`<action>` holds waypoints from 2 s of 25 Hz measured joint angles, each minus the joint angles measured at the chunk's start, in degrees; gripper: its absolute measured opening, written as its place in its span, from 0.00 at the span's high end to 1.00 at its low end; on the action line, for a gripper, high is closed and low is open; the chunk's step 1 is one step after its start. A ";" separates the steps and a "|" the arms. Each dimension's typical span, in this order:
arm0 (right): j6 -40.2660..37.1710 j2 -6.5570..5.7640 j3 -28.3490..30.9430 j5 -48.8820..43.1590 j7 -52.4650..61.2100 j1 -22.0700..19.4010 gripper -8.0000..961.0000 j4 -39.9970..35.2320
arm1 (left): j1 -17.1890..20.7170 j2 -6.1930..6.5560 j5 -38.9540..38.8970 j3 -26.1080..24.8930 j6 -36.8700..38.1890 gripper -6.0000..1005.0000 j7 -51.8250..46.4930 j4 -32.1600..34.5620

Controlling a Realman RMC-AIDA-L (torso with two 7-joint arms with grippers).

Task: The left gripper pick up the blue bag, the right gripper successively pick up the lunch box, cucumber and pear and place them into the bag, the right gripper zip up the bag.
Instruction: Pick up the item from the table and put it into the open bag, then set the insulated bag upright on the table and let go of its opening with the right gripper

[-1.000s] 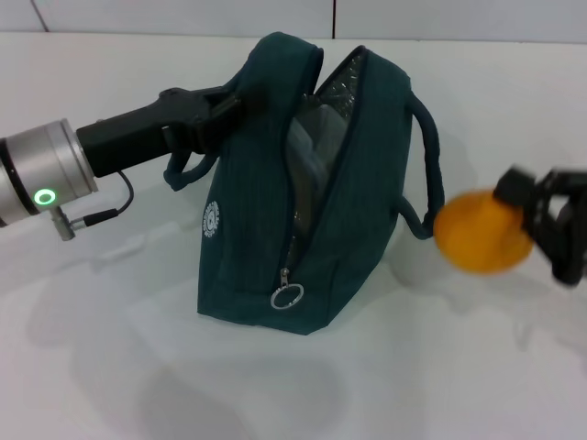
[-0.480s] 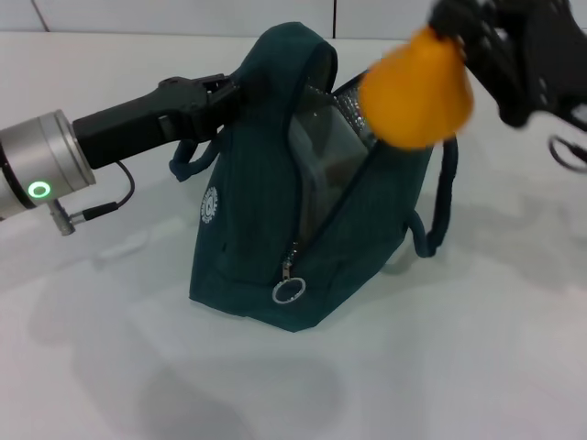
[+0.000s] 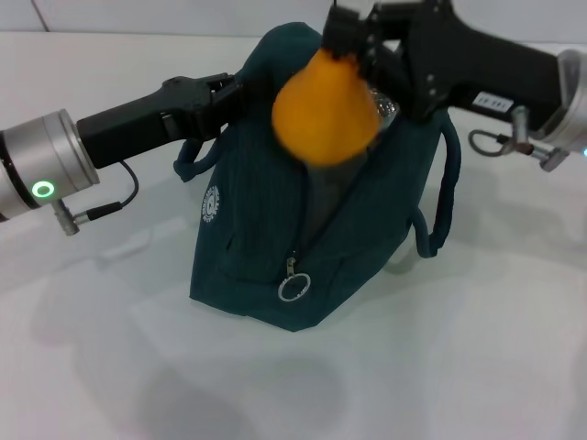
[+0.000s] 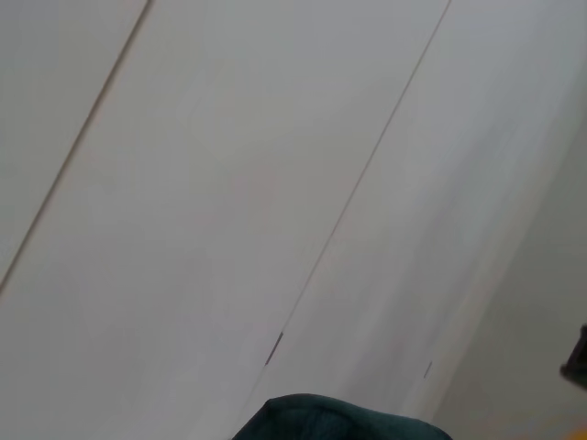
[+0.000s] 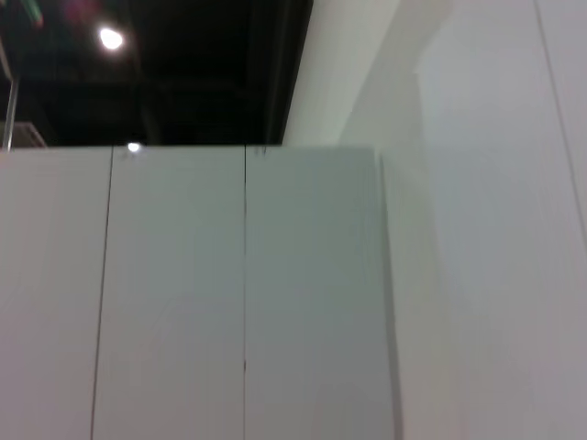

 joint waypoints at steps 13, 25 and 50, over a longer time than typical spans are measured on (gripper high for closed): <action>6.19 -0.01 -8.43 -0.44 -0.15 -1.39 0.96 -0.11 | -0.21 0.01 -0.01 -0.02 -0.19 0.95 0.30 -0.12; 11.85 -0.01 -18.30 2.21 -0.24 -8.19 0.94 -11.21 | -0.05 -0.09 0.06 -0.02 -0.27 0.95 0.40 -0.12; 6.16 -6.35 -2.93 -17.29 12.51 -22.27 0.57 -25.63 | 1.64 -0.22 0.56 0.05 -1.95 0.95 1.98 -0.28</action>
